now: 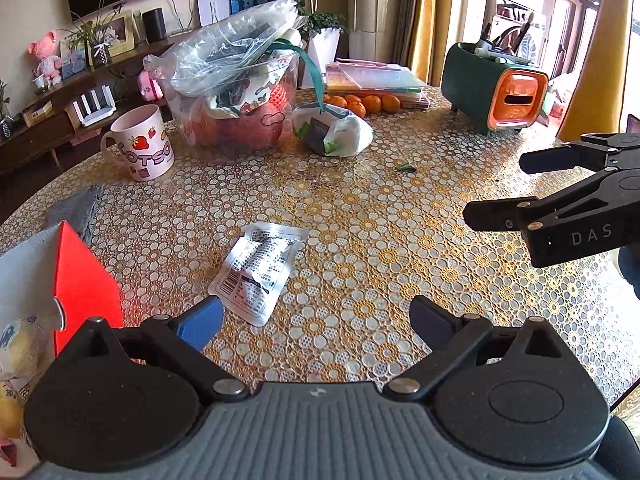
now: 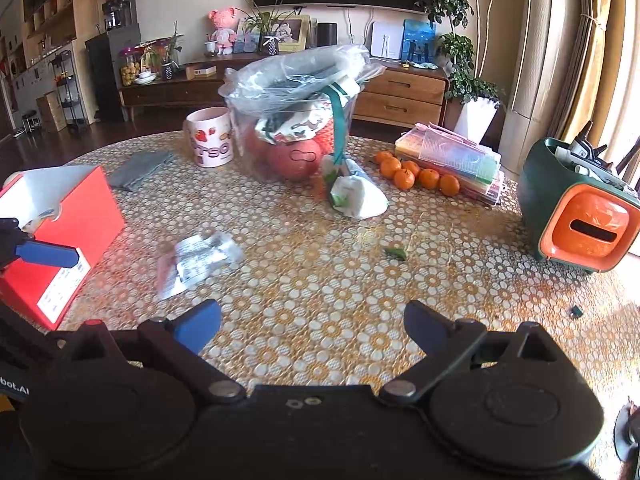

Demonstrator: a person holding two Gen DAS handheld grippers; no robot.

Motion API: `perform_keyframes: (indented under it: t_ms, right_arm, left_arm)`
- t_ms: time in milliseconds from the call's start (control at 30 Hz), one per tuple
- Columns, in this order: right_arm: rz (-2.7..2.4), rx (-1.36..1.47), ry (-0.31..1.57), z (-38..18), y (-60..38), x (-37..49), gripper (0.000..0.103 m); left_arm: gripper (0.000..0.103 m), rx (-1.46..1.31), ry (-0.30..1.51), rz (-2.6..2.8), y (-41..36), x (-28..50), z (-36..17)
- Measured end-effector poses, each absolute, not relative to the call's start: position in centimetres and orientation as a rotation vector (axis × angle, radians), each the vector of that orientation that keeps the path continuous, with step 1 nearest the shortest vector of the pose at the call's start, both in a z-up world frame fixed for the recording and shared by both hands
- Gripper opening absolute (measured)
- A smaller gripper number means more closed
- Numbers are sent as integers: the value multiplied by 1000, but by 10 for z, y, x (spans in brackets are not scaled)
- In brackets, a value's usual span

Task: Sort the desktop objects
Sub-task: 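Withdraw both tools from box toward white medicine packet and tissue pack, then grasp white printed medicine packet with left tool while right grasps white-green tissue pack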

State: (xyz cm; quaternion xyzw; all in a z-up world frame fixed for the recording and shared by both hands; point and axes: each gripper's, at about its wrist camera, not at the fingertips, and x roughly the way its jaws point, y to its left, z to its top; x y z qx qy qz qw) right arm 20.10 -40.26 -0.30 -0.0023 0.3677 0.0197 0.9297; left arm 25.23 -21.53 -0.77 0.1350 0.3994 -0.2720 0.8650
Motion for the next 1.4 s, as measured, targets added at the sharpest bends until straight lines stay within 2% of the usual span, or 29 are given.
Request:
perform_keyframes:
  t_ms: [567, 1000, 1233, 1400]
  right_arm:
    - [-17, -30, 761, -20, -441, 328, 98]
    - [-34, -44, 810, -50, -454, 407, 98]
    - [-30, -47, 815, -65, -443, 442, 98]
    - [-38, -62, 822, -75, -438, 456, 98]
  left_arm:
    - [100, 485, 1027, -612, -265, 360, -61]
    - [101, 510, 1084, -621, -258, 392, -96]
    - [99, 431, 1124, -656, -245, 401, -100]
    - [100, 441, 1090, -697, -243, 398, -99]
